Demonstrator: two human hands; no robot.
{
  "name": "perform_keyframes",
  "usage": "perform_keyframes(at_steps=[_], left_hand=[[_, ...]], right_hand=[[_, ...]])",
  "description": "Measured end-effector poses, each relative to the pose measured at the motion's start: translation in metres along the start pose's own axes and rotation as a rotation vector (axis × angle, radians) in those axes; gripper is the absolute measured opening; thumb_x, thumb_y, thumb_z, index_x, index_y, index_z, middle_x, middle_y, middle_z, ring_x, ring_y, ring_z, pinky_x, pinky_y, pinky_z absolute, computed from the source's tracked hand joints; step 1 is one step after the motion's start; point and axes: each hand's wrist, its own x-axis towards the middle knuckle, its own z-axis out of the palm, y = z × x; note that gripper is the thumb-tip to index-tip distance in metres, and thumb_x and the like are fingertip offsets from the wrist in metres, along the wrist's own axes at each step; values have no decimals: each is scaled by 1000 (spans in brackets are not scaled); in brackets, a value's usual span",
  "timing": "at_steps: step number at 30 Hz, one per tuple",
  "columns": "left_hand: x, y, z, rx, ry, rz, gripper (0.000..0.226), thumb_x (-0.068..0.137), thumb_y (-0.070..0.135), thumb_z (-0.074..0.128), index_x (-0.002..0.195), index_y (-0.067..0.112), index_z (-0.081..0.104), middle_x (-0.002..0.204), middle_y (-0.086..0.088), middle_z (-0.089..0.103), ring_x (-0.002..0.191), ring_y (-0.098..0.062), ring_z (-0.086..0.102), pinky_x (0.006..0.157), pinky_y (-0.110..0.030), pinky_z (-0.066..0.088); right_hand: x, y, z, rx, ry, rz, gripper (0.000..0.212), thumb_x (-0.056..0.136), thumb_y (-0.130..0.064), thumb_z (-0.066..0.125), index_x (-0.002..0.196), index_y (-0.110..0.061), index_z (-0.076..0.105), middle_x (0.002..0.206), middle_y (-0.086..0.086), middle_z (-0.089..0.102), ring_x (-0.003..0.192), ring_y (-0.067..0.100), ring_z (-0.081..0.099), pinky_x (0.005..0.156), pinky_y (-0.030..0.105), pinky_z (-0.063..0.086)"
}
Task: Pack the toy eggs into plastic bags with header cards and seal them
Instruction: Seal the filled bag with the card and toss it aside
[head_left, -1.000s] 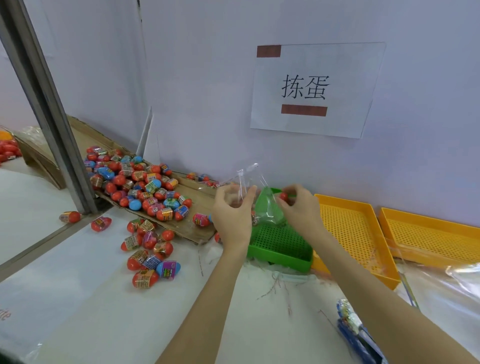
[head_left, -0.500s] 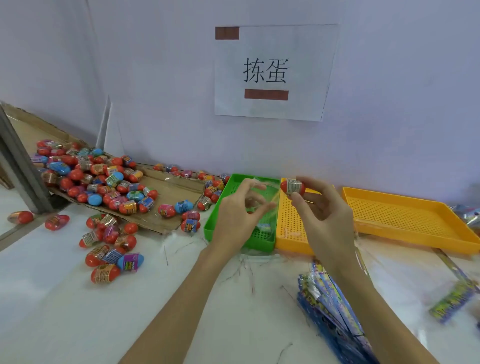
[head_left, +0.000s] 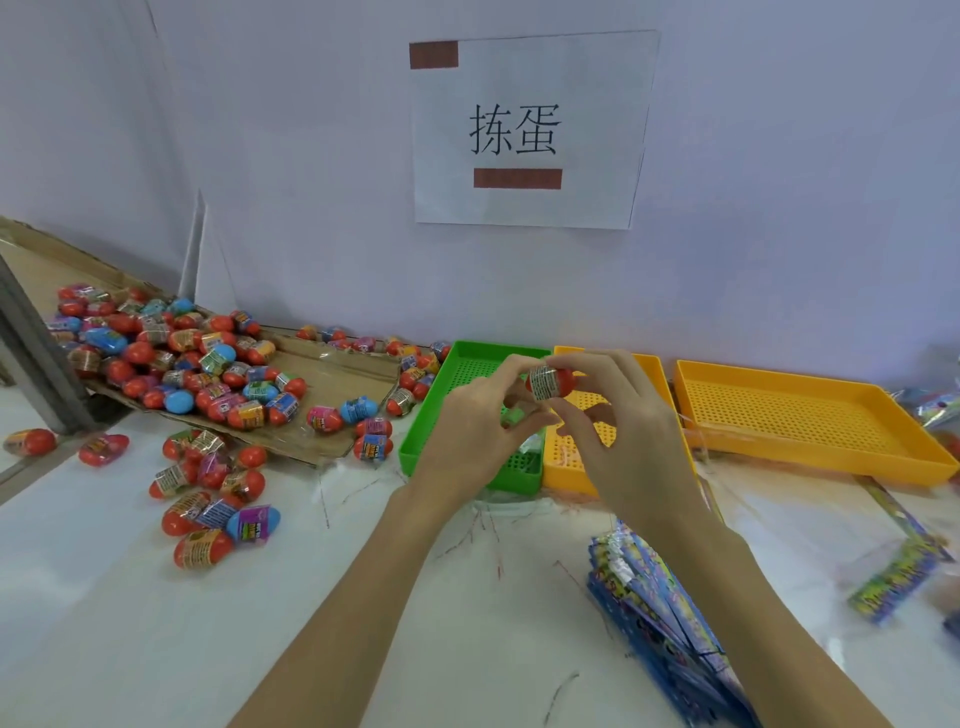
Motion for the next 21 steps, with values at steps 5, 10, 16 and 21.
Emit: perform_keyframes(at_steps=[5, 10, 16, 21], left_hand=[[1, 3, -3, -21, 25, -9, 46, 87, 25, 82, 127, 13, 65, 87, 4, 73, 81, -9, 65, 74, -22, 53], [0, 4, -7, 7, -57, 10, 52, 85, 28, 84, 130, 11, 64, 90, 3, 76, 84, -13, 72, 82, -35, 60], [1, 6, -9, 91, -86, 69, 51, 89, 28, 80, 132, 7, 63, 95, -4, 75, 86, -21, 71, 77, -39, 61], [4, 10, -12, 30, -87, 42, 55, 89, 20, 80, 138, 7, 60, 94, -5, 77, 83, -16, 73, 79, -30, 59]], right_hand=[[-1, 0, 1, -80, -62, -18, 31, 100, -11, 64, 130, -8, 63, 123, 8, 58, 95, 16, 64, 75, 22, 58], [-1, 12, -5, -130, -121, 40, 35, 97, -4, 67, 131, -12, 65, 123, 8, 57, 91, 14, 61, 75, 29, 60], [-1, 11, -6, -111, -96, -28, 33, 93, 1, 71, 123, -10, 72, 126, 9, 61, 106, 13, 60, 83, 16, 57], [-1, 10, -2, -72, -18, -50, 34, 96, -1, 67, 129, -10, 67, 127, 6, 59, 110, 5, 55, 87, 12, 54]])
